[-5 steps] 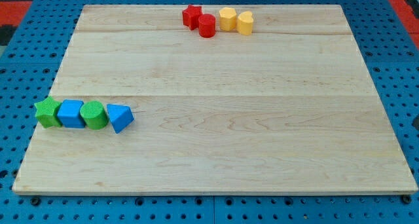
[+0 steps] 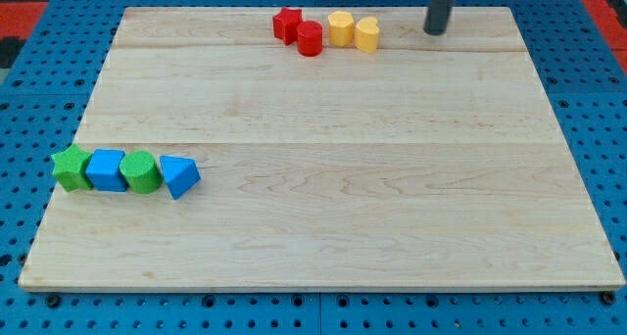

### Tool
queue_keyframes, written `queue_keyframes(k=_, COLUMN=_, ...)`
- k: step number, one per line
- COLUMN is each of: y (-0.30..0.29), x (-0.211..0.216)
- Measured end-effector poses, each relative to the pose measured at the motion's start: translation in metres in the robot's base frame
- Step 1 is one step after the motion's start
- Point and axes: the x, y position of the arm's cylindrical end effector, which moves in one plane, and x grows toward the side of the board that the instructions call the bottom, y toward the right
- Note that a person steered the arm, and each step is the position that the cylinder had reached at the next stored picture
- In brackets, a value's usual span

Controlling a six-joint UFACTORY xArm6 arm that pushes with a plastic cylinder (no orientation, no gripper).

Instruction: Separate the yellow heart from the yellow hexagon

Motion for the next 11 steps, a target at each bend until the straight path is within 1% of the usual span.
queue_keyframes(k=1, y=-0.033, x=-0.028)
queue_keyframes(k=2, y=-0.065, x=-0.025)
queue_keyframes(k=4, y=-0.088, x=-0.024)
queue_keyframes(k=9, y=-0.1, x=-0.016)
queue_keyframes(k=11, y=-0.1, x=0.011)
